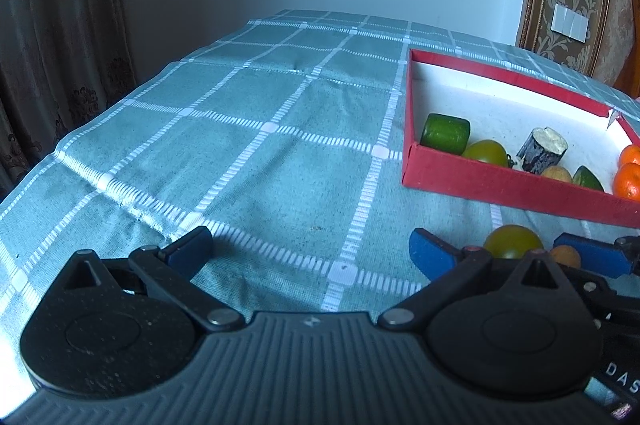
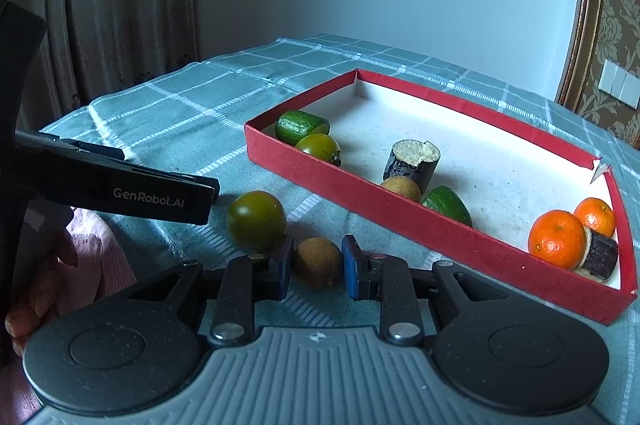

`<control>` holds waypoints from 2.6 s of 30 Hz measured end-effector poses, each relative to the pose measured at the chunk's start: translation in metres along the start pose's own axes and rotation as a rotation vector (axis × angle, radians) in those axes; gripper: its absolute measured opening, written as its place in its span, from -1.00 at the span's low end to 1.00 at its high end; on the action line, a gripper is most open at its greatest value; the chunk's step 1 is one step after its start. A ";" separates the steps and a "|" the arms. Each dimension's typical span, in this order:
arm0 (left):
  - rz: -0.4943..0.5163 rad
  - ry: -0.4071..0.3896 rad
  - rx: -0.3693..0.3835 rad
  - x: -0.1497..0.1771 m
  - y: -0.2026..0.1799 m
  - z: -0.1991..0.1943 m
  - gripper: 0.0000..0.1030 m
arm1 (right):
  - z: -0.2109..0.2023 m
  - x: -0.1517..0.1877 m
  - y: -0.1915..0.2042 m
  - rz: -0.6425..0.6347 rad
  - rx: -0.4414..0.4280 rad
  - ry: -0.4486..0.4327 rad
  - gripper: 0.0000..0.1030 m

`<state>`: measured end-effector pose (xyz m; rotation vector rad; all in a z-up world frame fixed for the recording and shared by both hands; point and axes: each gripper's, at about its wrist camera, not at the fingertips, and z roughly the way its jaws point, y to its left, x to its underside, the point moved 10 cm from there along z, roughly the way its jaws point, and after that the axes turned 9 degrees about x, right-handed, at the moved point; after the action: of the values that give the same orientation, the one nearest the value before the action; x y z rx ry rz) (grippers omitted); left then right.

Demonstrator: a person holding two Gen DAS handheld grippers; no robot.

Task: Organize fruits
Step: 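Carry the longan into the red tray and open the right gripper, then withdraw the right gripper from the tray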

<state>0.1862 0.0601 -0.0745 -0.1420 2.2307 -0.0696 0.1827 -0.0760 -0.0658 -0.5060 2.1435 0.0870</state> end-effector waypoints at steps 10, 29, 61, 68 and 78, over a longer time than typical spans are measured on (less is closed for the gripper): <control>0.000 0.000 0.000 0.000 0.000 0.001 1.00 | -0.004 0.002 -0.002 -0.013 0.002 0.009 -0.49; 0.001 0.000 0.000 0.000 0.000 0.001 1.00 | -0.039 -0.022 -0.076 0.145 0.062 -0.077 -0.53; 0.001 0.000 -0.001 0.000 0.000 0.001 1.00 | -0.028 -0.014 -0.165 0.351 0.134 -0.095 -0.38; 0.001 0.000 -0.001 0.000 0.000 0.001 1.00 | -0.053 -0.011 -0.192 0.401 0.252 -0.146 0.11; -0.016 -0.028 0.001 -0.002 0.002 -0.003 1.00 | -0.087 0.047 -0.166 0.424 0.229 -0.113 0.32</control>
<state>0.1845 0.0622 -0.0715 -0.1591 2.2021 -0.0772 0.1557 -0.2644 -0.0313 0.0889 2.0843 0.1018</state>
